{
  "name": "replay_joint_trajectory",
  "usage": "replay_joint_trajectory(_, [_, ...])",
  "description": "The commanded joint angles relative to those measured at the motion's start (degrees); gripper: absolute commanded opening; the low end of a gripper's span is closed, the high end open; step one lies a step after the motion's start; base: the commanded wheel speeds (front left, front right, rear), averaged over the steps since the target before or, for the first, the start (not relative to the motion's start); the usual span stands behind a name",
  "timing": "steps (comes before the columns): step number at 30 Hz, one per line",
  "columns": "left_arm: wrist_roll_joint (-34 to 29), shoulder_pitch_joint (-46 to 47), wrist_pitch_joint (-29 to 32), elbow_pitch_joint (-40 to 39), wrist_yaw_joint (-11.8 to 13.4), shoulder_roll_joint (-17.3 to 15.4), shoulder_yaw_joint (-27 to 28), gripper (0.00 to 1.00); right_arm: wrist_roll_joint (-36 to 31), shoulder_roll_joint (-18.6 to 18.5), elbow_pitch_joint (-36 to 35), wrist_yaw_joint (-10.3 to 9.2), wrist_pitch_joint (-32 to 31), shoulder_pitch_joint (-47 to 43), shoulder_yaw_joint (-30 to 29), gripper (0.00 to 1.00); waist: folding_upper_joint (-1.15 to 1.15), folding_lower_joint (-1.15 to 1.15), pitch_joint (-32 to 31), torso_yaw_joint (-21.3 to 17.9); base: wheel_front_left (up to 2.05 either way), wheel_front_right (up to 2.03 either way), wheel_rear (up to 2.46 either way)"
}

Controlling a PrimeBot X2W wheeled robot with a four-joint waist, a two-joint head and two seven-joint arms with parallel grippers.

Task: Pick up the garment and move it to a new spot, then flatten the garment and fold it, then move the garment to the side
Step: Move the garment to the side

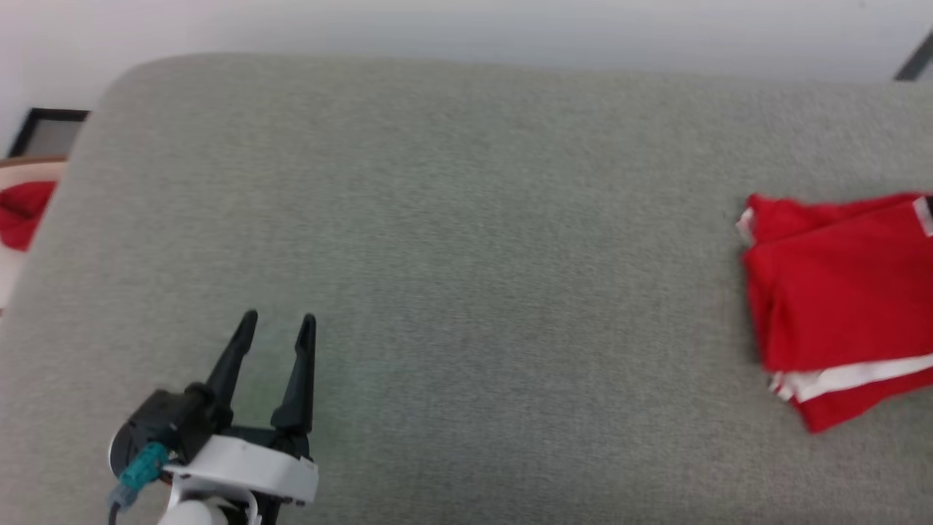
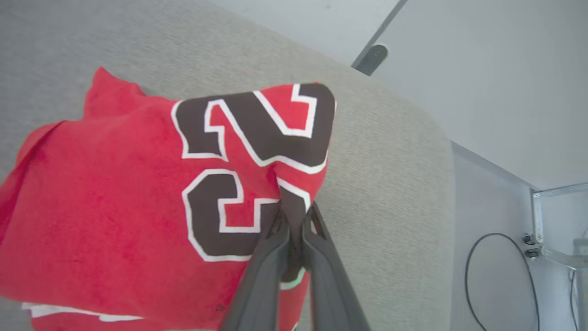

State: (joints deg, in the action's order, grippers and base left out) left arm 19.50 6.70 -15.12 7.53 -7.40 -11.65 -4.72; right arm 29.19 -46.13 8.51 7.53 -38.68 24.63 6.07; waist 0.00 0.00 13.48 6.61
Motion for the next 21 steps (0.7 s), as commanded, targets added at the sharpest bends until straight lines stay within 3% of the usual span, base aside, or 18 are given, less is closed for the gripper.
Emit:
replay_joint_trajectory(1, [-0.7, 1.0, 0.0, -0.3, -0.2, -0.3, -0.1, 1.00, -0.7, -1.1, 0.4, -0.09, 1.0, 1.1, -0.1, 0.00, 0.00, 0.00, 2.7, -2.8, 0.00, 0.00, 0.00])
replay_joint_trajectory(11, [-1.0, 4.8, 0.0, -1.2, -0.2, -1.3, -1.0, 1.00, -1.9, -8.2, 5.8, -0.09, 9.8, 6.0, 1.1, 0.00, 0.00, 0.00, 7.9, -6.5, 0.00, 0.00, 0.00])
replay_joint_trajectory(21, [-0.9, 7.5, 0.0, -1.9, -0.2, -2.6, -1.6, 1.00, -4.9, -12.5, 12.9, -0.09, 15.6, 11.9, 2.9, 0.00, 0.00, 0.00, 12.2, -7.8, 0.00, 0.00, 0.00])
